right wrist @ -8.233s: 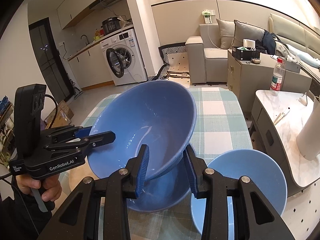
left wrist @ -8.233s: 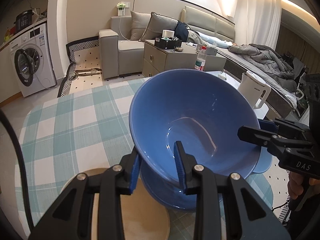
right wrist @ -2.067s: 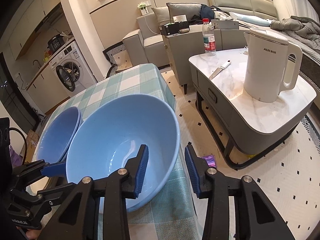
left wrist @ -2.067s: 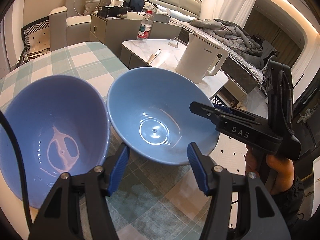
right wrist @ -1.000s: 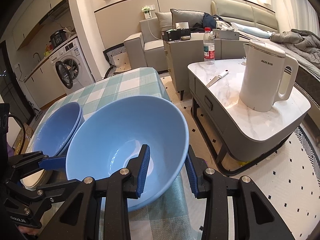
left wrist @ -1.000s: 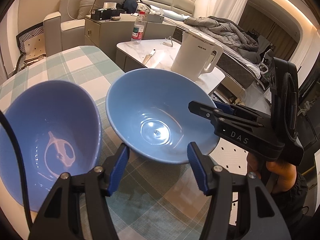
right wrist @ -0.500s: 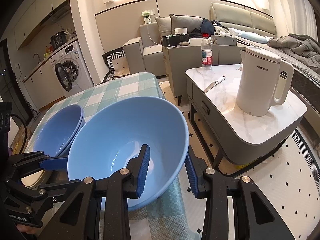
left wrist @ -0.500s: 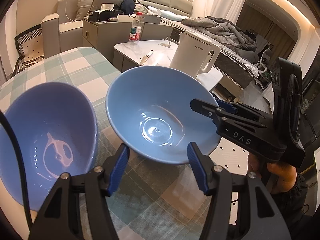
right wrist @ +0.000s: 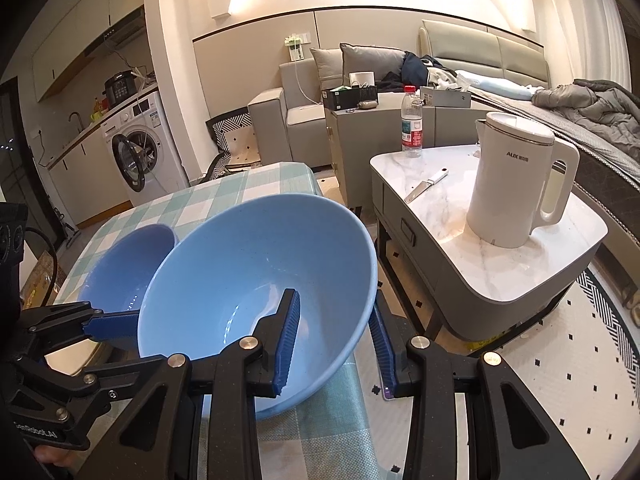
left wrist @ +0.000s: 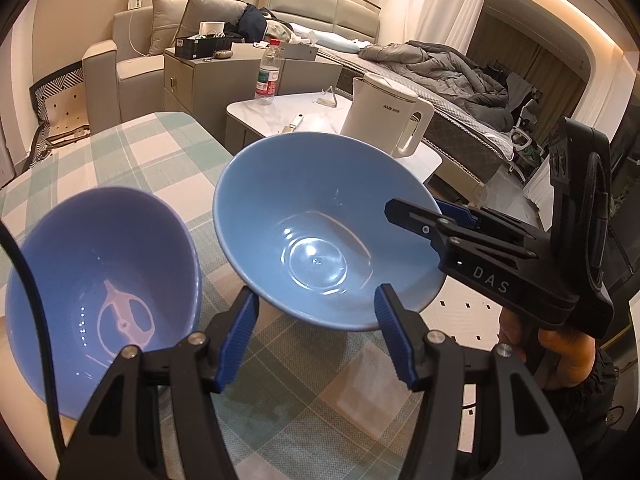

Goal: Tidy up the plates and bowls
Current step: 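Lift the light blue bowl with the right tool over the dark blue bowl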

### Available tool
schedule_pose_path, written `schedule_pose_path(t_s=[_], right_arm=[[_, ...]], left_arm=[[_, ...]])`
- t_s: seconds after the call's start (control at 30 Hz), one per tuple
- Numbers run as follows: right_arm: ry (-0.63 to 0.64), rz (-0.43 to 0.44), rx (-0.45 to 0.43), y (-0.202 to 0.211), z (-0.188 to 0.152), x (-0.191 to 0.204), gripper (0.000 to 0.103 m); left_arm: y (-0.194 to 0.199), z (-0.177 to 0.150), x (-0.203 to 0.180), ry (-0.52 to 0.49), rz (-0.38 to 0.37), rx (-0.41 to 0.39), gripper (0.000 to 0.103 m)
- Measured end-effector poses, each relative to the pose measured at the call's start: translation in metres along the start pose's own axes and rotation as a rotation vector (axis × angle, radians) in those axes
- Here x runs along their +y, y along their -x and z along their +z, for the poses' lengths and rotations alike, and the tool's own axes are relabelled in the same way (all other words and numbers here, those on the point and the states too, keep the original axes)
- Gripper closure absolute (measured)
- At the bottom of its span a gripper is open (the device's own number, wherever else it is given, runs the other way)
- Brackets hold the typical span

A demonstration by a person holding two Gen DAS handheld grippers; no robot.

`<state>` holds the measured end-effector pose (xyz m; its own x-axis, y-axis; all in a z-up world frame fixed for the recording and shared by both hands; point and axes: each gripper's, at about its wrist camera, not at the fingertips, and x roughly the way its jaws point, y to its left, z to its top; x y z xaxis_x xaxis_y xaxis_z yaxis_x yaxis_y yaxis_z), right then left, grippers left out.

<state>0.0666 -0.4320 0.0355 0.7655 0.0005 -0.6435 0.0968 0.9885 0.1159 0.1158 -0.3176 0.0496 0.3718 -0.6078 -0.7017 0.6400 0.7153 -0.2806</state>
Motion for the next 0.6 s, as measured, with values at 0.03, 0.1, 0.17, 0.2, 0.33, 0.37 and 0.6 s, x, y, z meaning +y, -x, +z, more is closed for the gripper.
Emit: schedule_pose_path(t_s=[0.03, 0.1, 0.17, 0.2, 0.33, 0.37, 0.6], right_arm=[[0.001, 0.0, -0.003, 0.002, 0.001, 0.001, 0.067], [0.004, 0.002, -0.012, 0.005, 0.002, 0.003, 0.067], [0.005, 0.003, -0.019, 0.007, 0.004, 0.004, 0.066], [0.005, 0.005, -0.024, 0.009, 0.005, 0.006, 0.067], [0.01, 0.008, -0.037, 0.013, 0.009, 0.011, 0.066], [0.011, 0.009, -0.041, 0.014, 0.01, 0.013, 0.066], [0.024, 0.019, -0.062, 0.023, 0.017, 0.027, 0.066]], left_arm=[[0.001, 0.001, 0.0, 0.0, 0.0, -0.003, 0.044], [0.005, 0.002, 0.0, -0.001, 0.002, -0.01, 0.044], [0.008, 0.002, 0.001, -0.005, 0.005, -0.016, 0.044], [0.009, 0.003, 0.001, -0.007, 0.007, -0.021, 0.044], [0.017, 0.004, 0.003, -0.009, 0.013, -0.038, 0.044], [0.018, 0.005, 0.003, -0.008, 0.014, -0.041, 0.044], [0.031, 0.007, 0.01, -0.007, 0.025, -0.064, 0.044]])
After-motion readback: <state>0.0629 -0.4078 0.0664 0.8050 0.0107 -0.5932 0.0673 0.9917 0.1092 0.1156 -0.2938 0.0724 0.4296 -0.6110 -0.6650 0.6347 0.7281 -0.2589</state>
